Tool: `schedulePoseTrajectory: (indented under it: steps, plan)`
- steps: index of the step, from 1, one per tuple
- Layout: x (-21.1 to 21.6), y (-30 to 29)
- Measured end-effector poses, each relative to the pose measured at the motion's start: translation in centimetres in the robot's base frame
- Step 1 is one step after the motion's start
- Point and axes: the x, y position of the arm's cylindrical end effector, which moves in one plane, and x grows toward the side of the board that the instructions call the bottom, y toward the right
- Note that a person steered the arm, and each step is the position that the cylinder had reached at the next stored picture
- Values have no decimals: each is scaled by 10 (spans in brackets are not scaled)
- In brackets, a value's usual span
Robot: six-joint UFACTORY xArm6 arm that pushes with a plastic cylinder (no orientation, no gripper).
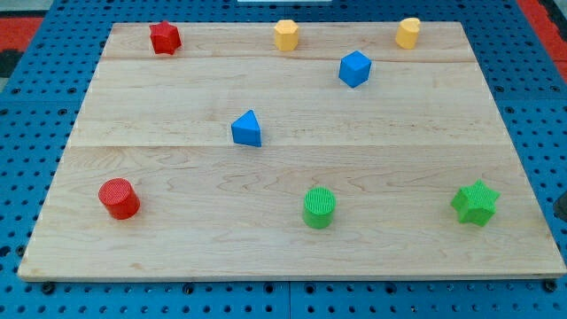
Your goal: Slide the green star diagonal to the blue triangle
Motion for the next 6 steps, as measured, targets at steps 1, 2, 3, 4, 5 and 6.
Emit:
schedulePoseTrajectory:
  steps: [1,2,3,4,5,6]
  plan:
    - [-6,0]
    - [-13,-24]
    - [-9,-76]
    - [-9,-124]
    - [-11,-154]
    - [-13,-184]
